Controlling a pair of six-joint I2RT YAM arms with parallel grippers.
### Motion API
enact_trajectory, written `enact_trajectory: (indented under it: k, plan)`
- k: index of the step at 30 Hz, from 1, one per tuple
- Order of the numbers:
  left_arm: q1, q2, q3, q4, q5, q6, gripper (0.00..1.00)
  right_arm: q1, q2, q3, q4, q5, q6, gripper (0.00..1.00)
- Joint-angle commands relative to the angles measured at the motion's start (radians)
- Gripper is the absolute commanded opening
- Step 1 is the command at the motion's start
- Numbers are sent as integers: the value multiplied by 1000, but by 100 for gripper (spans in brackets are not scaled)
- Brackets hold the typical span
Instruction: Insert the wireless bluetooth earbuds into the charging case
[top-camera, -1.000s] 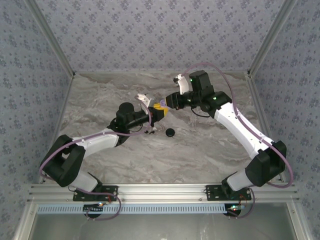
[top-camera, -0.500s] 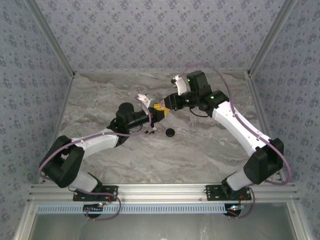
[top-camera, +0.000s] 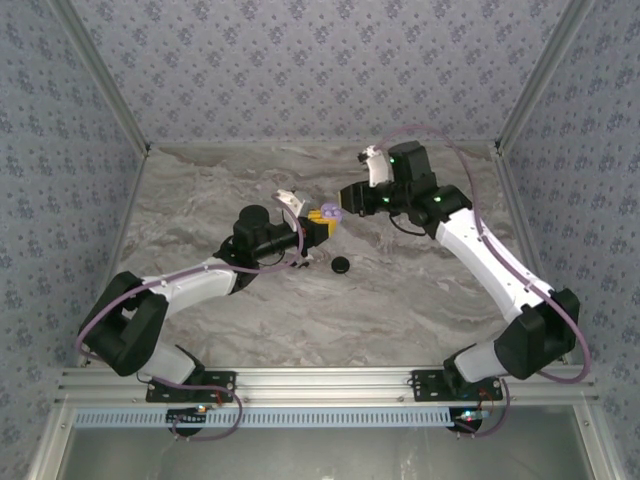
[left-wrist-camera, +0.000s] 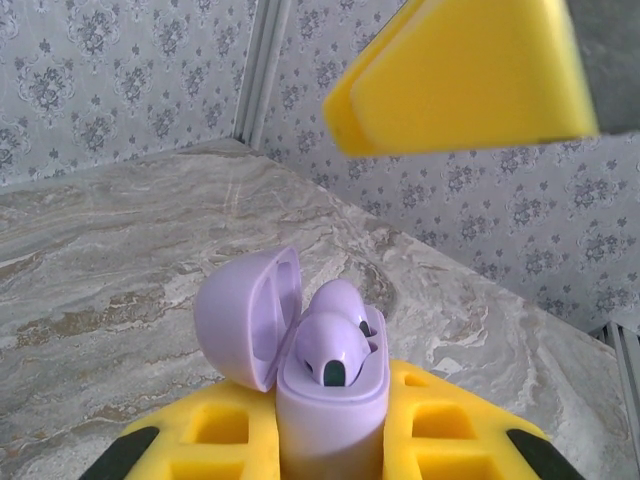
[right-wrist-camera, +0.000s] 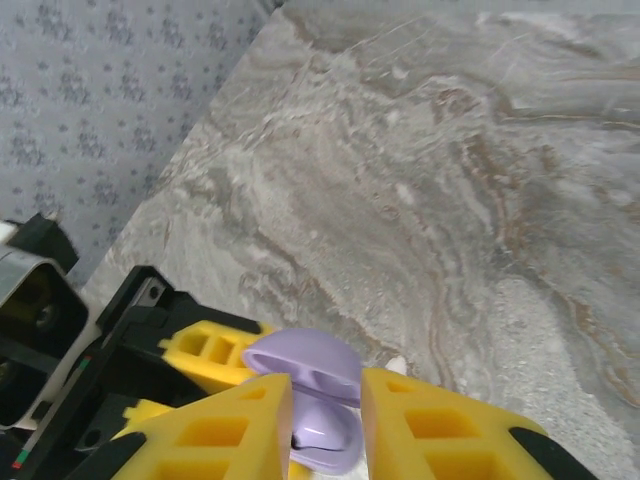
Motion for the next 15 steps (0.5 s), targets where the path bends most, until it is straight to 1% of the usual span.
enact_trajectory:
  k: [1, 7, 15]
  plan:
    - [-7, -49, 14, 6, 1, 27, 10, -39, -29, -33, 32, 16, 54, 26]
    - [-7, -72, 23, -3, 18, 35, 10, -115, -29, -82, 41, -30, 101, 25]
    - [-6, -83, 42, -7, 63, 41, 10, -152, 2, -102, 48, -150, 102, 19]
